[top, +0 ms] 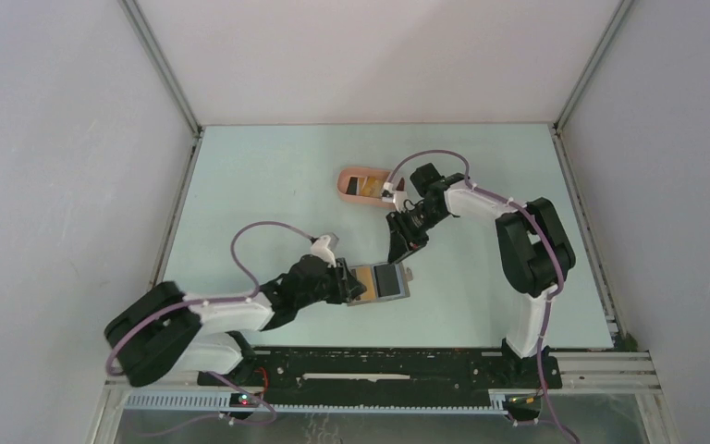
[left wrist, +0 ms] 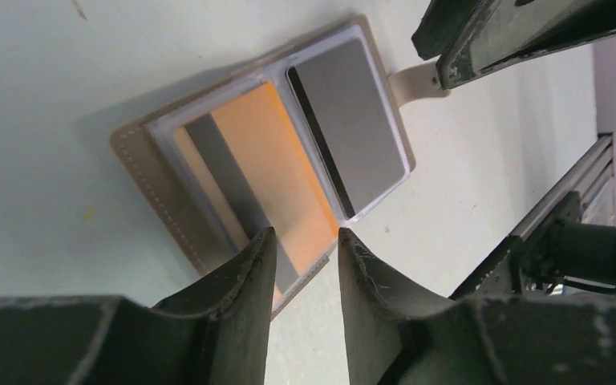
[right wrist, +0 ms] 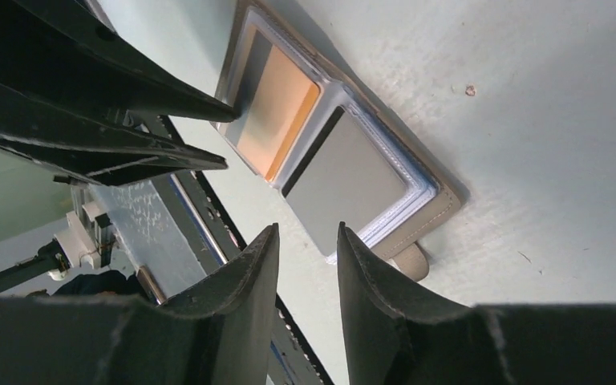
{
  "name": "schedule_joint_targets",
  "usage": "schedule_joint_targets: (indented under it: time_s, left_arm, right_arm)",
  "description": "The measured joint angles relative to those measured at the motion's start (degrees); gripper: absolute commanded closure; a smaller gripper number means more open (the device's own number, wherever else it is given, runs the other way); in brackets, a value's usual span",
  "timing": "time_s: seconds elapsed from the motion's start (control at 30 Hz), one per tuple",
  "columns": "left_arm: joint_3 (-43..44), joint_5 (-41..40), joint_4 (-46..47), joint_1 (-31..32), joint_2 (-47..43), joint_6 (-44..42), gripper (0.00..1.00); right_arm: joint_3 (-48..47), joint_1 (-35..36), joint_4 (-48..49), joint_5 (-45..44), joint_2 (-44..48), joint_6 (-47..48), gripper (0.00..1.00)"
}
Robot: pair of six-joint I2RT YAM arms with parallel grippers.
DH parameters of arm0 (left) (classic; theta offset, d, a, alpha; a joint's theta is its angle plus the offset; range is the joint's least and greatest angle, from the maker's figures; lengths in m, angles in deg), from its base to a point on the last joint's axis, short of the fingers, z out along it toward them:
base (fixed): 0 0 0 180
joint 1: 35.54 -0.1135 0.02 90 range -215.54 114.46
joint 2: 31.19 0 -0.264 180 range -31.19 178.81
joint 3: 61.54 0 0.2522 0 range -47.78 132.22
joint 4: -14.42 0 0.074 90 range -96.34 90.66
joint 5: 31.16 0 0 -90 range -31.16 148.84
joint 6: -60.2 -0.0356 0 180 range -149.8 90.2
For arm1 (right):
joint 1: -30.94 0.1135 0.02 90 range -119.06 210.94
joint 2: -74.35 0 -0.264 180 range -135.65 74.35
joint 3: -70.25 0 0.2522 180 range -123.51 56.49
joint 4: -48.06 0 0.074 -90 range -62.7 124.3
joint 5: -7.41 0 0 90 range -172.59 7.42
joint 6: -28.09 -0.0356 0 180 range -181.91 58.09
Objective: Put the credit cards into the card holder
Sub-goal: Turn over the card slot in the card holder.
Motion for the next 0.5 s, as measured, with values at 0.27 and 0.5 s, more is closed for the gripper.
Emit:
schedule_joint_targets:
  time_s: [0.27, 0.5]
  left_arm:
    - [4.66, 3.43, 6.4, 1.16, 12.83, 0.15, 0.62]
    - [4.87, 3.5, 9.11, 1.29, 15.58, 1.07, 0.62]
  right_arm:
    - [0.0, 0.31, -1.07, -2.36, -3.28, 0.02, 0.55]
    - [0.0, 0.63, -1.4, -3.69, -6.03, 0.0, 0.54]
